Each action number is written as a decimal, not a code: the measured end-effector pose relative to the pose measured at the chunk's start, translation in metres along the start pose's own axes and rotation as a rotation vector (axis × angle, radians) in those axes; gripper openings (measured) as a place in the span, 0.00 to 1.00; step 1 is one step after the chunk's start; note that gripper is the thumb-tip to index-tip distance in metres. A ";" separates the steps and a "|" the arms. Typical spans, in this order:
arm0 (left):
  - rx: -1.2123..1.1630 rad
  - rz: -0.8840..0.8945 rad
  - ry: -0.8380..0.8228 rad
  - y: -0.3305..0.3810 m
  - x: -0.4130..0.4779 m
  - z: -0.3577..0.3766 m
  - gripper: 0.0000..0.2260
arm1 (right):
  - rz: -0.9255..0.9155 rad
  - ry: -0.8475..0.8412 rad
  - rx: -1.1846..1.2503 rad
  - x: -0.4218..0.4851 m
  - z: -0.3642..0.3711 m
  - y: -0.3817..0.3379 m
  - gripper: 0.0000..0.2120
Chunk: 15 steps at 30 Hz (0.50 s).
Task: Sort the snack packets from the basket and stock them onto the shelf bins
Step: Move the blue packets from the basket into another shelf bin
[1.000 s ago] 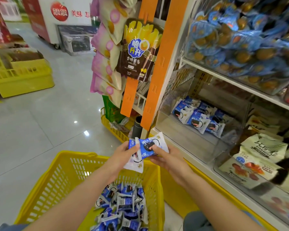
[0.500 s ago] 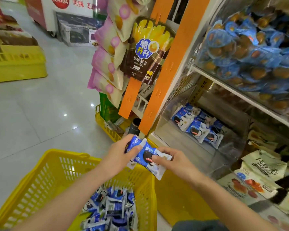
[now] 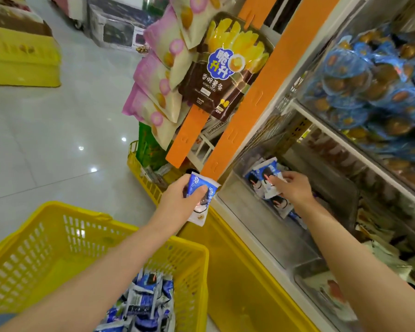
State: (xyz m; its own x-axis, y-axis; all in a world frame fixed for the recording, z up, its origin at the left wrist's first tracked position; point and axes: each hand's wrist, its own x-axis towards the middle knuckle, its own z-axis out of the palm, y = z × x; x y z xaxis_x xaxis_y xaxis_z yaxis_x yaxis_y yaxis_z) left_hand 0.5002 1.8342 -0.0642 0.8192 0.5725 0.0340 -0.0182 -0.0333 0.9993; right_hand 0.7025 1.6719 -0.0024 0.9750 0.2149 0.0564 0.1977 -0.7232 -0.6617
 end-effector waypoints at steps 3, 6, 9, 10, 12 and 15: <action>0.020 -0.058 -0.009 -0.002 0.005 0.008 0.08 | -0.016 -0.070 -0.201 0.015 0.015 0.006 0.23; 0.007 -0.100 -0.019 -0.003 0.007 0.014 0.08 | -0.036 -0.109 -0.250 0.023 0.029 0.007 0.24; 0.001 -0.124 -0.001 -0.006 0.011 0.013 0.06 | -0.079 -0.111 -0.306 0.026 0.040 0.009 0.22; -0.010 -0.129 0.003 -0.007 0.012 0.013 0.06 | -0.100 -0.100 -0.334 0.027 0.042 0.009 0.22; -0.027 -0.148 0.002 -0.009 0.013 0.012 0.06 | -0.133 -0.082 -0.402 0.027 0.044 0.010 0.21; -0.077 -0.187 -0.007 -0.011 0.012 0.014 0.07 | -0.203 -0.088 -0.574 0.029 0.041 0.009 0.21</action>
State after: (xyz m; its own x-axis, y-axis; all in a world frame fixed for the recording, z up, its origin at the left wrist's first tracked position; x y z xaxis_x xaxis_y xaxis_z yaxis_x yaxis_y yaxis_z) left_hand 0.5186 1.8302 -0.0754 0.8162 0.5573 -0.1522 0.0910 0.1361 0.9865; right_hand 0.7286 1.6983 -0.0374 0.9051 0.4207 0.0609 0.4251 -0.8950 -0.1352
